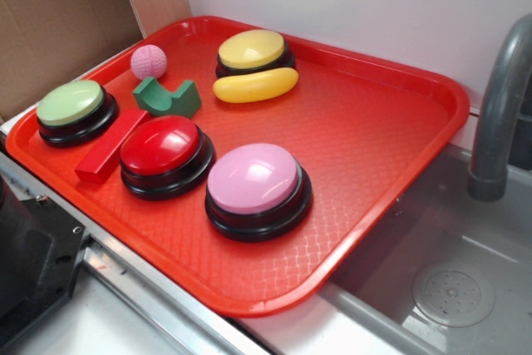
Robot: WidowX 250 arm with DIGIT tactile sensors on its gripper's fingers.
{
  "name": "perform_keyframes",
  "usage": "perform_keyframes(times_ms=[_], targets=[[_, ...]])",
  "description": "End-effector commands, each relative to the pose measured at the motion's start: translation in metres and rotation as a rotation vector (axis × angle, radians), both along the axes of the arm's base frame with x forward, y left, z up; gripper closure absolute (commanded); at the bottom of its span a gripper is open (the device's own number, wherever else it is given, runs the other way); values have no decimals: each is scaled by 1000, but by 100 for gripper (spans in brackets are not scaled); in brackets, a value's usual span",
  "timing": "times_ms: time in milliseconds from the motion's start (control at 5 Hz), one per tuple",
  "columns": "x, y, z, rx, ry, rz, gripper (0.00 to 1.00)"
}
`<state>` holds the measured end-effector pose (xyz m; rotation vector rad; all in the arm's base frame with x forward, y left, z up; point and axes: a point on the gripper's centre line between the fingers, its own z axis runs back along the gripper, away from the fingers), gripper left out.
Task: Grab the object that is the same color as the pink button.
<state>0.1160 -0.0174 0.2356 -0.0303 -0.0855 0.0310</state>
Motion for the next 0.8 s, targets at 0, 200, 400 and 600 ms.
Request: perform_keyframes(times_ms=[0, 200, 400, 600], targets=[[0, 0, 0, 0, 0, 0, 0], [26, 25, -12, -8, 0, 148, 0], [55, 51, -28, -15, 2, 302, 0], [76, 75, -41, -3, -21, 415, 0]])
